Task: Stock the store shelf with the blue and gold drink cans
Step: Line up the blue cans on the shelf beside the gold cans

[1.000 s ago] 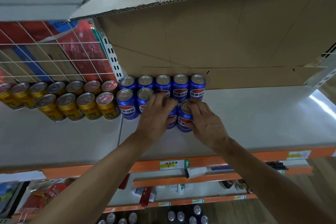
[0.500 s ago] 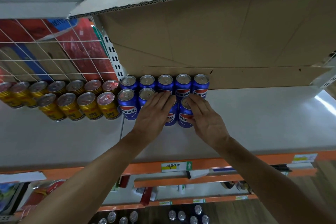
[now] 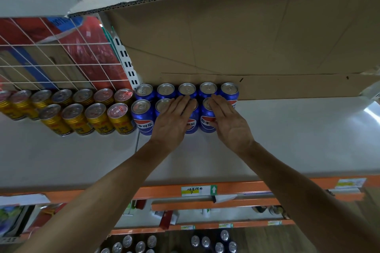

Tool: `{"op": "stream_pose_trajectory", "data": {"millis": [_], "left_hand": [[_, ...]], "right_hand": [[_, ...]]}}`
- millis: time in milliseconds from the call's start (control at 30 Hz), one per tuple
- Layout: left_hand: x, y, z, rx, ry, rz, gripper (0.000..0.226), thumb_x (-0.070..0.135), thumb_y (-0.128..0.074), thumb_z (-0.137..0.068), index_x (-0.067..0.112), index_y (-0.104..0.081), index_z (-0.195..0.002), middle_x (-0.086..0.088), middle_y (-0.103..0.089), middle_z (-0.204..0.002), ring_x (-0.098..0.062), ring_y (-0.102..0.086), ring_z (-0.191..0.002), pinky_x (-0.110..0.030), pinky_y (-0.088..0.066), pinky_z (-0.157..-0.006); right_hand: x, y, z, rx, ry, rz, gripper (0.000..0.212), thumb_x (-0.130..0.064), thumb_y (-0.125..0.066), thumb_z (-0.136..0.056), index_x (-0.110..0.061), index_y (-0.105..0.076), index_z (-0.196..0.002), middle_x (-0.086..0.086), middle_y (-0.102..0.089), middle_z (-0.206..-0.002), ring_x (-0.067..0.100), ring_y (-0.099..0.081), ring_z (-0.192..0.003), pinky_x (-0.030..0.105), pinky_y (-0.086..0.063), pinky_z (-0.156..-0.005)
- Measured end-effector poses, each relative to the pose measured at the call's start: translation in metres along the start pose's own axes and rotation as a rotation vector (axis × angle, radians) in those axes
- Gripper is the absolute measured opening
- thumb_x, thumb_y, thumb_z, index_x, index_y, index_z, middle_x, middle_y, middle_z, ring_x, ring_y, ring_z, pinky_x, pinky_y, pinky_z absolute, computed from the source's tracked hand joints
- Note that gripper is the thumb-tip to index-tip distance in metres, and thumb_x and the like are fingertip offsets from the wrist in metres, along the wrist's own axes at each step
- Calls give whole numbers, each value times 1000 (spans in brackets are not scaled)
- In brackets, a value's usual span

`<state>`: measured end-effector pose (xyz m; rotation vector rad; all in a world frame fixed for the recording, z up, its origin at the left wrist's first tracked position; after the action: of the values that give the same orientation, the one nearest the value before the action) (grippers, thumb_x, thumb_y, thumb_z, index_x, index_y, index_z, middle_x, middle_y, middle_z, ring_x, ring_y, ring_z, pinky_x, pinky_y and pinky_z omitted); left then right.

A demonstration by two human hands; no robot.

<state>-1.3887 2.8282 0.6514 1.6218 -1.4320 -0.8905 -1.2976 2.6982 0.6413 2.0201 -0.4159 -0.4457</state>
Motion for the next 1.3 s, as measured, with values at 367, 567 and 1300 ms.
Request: {"op": "stream_pose_trajectory", "data": {"millis": [367, 567, 1300], "left_hand": [[-3, -1, 0, -13, 63, 100, 77, 14, -85, -76, 12, -50, -144, -12, -51, -146, -30, -49, -134, -41, -39, -113], [-1, 4, -1, -25, 80, 124, 76, 15, -84, -75, 13, -50, -143, -11, -51, -145, -30, -49, -132, -39, -39, -111], [2, 20, -1, -78, 72, 100, 76, 20, -83, -77, 12, -50, -145, -12, -52, -145, -32, -51, -131, -44, -46, -109]], "right_hand": [[7, -6, -2, -70, 32, -25, 86, -15, -84, -77, -8, -38, -149, 12, -44, -152, 28, -47, -137, 43, -51, -103], [6, -3, -1, -70, 53, -23, 86, -16, -84, -77, -7, -39, -149, 13, -43, -153, 28, -46, -138, 44, -51, -103], [-10, 13, 0, -118, -6, 54, 96, -3, -88, -63, -2, -43, -147, 18, -44, -152, 34, -42, -141, 52, -45, -108]]}}
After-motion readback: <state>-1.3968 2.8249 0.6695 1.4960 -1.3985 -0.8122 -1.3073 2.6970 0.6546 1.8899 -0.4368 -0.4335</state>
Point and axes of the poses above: each hand's wrist, its own z-axis away from the middle knuckle, its own y-axis out of the back of the hand, x = y × z, the point moved 7 cm from there along -z, towards the middle knuckle
